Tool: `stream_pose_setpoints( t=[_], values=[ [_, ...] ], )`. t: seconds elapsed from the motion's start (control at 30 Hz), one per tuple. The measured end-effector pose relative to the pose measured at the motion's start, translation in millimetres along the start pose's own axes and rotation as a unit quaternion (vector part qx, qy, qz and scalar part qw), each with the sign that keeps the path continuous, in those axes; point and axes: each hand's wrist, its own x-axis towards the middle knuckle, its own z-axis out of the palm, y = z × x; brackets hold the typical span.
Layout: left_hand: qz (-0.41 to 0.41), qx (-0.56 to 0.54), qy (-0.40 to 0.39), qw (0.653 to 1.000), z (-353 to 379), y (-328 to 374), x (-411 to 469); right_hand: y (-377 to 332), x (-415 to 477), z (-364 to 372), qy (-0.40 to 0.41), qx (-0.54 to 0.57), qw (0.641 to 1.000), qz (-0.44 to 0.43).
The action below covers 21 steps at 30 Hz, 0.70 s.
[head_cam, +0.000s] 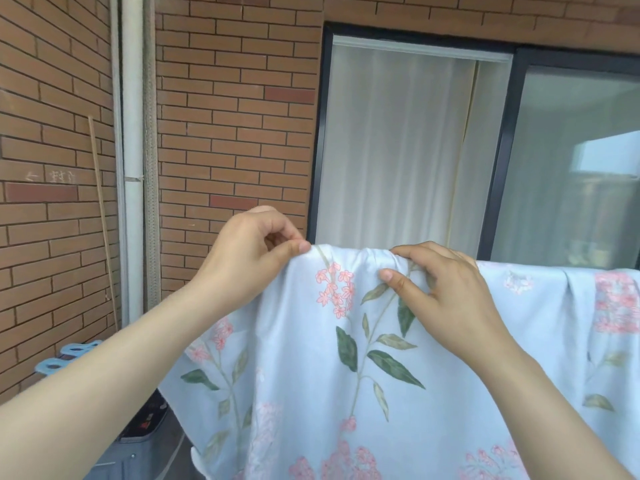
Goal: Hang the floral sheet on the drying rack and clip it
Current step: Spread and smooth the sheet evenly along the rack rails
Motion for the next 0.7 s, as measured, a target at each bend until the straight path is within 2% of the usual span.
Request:
stream_pose_setpoints(
  t=[0.1, 0.3, 0.47, 0.7],
  values=[
    [-0.001, 0.012, 0.038, 0.999, -5, -14, -11, 2, 1, -6, -0.008, 0.03, 0.999, 0.003],
    [-0.028, 0.049, 0.025, 0.998, -18, -23, -20, 9, 0, -14, -0.004, 0.037, 0.999, 0.003],
    [0.054, 0.032, -0.02, 0.998, -6, 21, -10, 22, -12, -20, 0.026, 0.028, 0.999, 0.007],
    [0.157, 0.007, -0.136, 0.978, 79, 102, 7, 60, -51, -65, 0.089, -0.007, 0.995, 0.053]
  ],
)
